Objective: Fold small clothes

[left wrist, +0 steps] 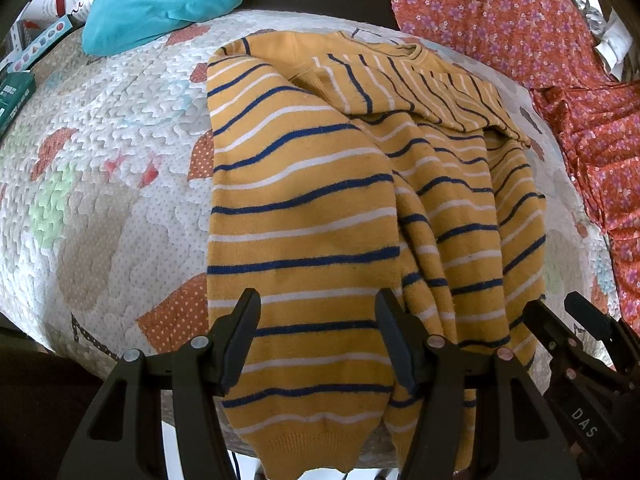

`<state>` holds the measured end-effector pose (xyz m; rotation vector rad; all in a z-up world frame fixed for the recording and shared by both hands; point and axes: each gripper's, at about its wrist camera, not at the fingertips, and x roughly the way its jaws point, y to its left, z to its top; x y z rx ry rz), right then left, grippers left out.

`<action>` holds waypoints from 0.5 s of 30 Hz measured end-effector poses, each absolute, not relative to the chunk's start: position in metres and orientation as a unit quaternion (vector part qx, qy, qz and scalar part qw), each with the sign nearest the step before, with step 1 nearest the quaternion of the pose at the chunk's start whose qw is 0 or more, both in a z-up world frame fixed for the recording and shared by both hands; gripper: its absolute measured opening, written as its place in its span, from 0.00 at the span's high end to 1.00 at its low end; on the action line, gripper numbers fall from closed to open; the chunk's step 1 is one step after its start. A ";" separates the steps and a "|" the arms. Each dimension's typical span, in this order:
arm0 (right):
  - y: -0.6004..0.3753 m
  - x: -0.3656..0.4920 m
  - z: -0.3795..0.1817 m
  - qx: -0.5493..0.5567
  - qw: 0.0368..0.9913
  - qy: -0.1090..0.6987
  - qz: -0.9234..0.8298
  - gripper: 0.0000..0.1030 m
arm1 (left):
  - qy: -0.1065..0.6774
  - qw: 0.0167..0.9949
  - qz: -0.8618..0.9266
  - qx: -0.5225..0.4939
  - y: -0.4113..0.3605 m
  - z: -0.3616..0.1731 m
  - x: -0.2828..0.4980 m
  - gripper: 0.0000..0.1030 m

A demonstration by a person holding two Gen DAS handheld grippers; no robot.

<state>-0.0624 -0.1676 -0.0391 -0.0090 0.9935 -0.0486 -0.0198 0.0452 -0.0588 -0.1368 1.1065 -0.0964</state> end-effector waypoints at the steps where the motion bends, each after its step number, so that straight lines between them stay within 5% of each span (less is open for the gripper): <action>1: -0.168 -0.062 -0.039 -0.004 0.879 0.476 -0.023 0.32 | 0.525 0.848 -0.046 -0.065 0.045 -0.059 -0.020 0.43; 15: -0.168 -0.063 -0.041 -0.003 0.878 0.478 -0.024 0.31 | 0.526 0.847 -0.044 -0.066 0.046 -0.060 -0.019 0.43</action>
